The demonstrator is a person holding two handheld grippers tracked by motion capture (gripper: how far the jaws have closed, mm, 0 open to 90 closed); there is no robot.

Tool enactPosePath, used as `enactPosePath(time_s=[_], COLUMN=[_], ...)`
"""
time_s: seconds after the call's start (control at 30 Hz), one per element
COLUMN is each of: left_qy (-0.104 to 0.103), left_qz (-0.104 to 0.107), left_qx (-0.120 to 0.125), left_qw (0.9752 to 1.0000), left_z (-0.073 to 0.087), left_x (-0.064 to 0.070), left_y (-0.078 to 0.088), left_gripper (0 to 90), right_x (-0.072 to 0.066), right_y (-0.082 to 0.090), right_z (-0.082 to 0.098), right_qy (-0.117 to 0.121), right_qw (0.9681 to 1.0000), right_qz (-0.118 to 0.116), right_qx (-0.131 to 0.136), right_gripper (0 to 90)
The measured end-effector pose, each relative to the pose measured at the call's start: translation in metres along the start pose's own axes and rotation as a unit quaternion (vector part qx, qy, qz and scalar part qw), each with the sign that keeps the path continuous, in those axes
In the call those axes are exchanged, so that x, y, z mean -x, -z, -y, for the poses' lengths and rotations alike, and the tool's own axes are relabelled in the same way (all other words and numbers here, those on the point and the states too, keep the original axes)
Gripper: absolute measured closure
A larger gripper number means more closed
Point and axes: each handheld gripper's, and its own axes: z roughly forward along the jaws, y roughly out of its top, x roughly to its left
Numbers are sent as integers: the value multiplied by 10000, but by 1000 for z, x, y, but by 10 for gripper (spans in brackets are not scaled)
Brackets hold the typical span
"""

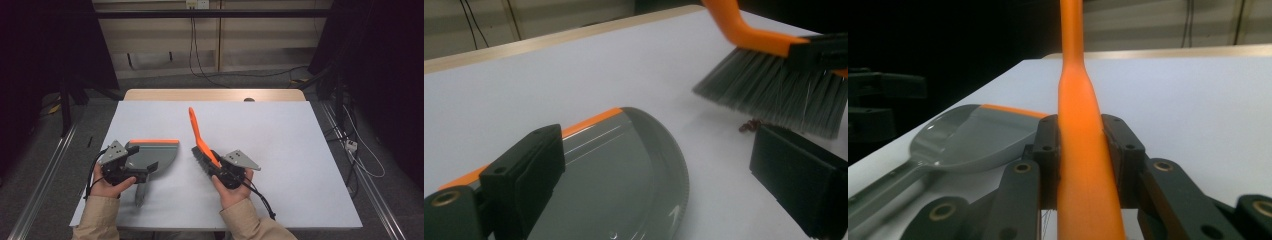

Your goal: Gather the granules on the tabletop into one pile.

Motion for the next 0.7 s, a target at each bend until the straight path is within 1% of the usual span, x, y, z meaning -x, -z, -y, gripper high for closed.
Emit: enactPosePath(time_s=[0.07,0.1,0.17,0.2,0.27,0.33,0.4,0.47,0.57,0.7], left_qy=[-5,-15,-3,-13,-1,28,19,6,10,-22], left_qz=[-15,-24,-15,-15,-26,-33,-31,-29,-25,-22], left_qx=[1,4,10,6,15,7,3,-8,-9,-34], left_qw=[10000,10000,10000,10000,10000,10000,10000,10000,10000,10000], left_z=[0,0,0,0,0,1,1,0,0,0], left_x=[-1,-1,-1,-1,-1,-1,-1,0,0,0], left_y=[1,1,1,1,1,1,0,0,0,0], left_gripper=[75,75,75,75,75,75,74,75,75,75], right_x=[-6,-6,-5,-2,5,15,20,24,25,30], right_y=[-5,-7,-11,-12,-9,-4,1,4,7,8], right_z=[5,6,8,10,11,10,10,9,8,7], right_qy=[23,2,26,57,87,19,88,19,58,-35], right_qw=[9999,9999,9997,9995,9992,9989,9985,9986,9985,9991], right_qz=[-56,-68,14,73,223,266,344,328,358,213], right_qx=[-88,-121,-249,-307,-326,-387,-410,-412,-400,-355], right_gripper=[714,714,714,714,714,714,714,714,714,714])
